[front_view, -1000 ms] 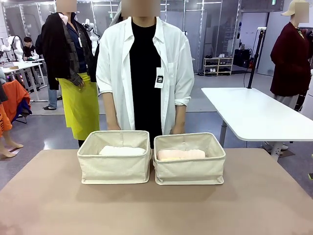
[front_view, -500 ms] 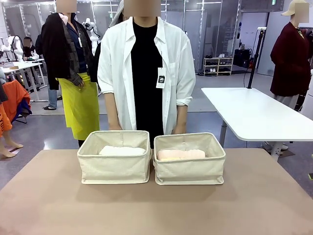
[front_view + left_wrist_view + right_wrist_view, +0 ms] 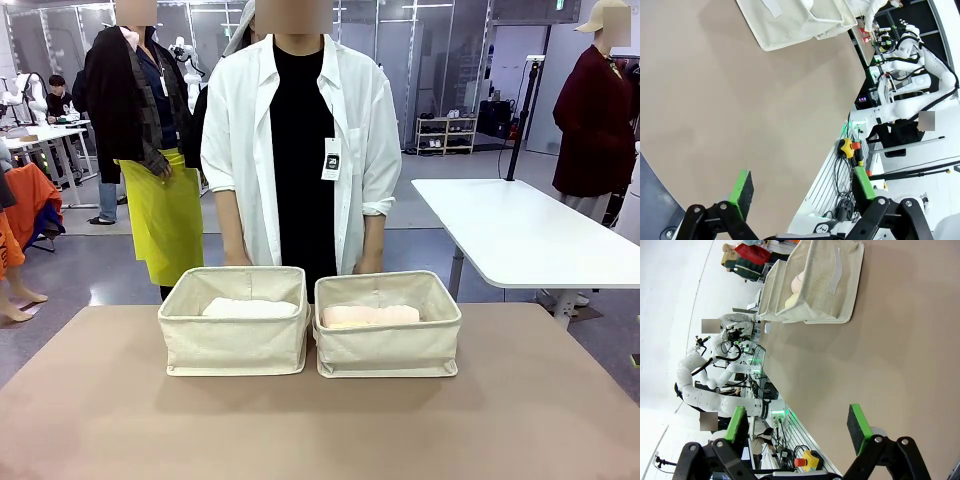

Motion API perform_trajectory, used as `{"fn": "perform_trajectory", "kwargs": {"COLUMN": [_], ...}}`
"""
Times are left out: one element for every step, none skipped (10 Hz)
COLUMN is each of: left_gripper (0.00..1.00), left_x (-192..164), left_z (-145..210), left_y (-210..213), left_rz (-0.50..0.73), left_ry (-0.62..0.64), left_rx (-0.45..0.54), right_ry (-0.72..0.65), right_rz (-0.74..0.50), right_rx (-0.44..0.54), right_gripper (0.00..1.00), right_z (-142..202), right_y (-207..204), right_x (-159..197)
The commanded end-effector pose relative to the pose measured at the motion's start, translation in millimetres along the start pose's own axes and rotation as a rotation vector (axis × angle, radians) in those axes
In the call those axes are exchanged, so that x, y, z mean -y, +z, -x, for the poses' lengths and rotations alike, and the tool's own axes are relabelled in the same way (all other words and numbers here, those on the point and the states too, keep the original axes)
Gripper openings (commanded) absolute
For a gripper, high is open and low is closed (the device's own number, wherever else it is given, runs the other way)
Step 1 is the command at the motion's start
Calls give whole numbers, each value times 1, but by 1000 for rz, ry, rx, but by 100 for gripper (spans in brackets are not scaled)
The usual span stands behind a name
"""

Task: Divide the towels into two baskets.
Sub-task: Pick up one hotel-folded towel from the bottom of the table and place it in the Fabric basket indicated by the person.

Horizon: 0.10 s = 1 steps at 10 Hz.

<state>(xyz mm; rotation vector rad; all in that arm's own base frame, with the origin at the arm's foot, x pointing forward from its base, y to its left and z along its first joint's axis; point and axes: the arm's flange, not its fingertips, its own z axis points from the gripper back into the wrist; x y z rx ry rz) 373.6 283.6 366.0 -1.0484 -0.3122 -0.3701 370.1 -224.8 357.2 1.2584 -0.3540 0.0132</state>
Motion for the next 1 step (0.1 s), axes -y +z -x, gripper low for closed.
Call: {"fn": "perform_trajectory", "kwargs": {"left_gripper": [100], "left_x": [3], "left_z": [2], "left_y": [0], "left_rz": [5], "left_ry": [-12], "left_rx": [21], "right_ry": [8], "right_rz": [2], "right_rx": [2], "right_gripper": [100], "right_z": [0], "right_y": [0], "right_x": [-3]}}
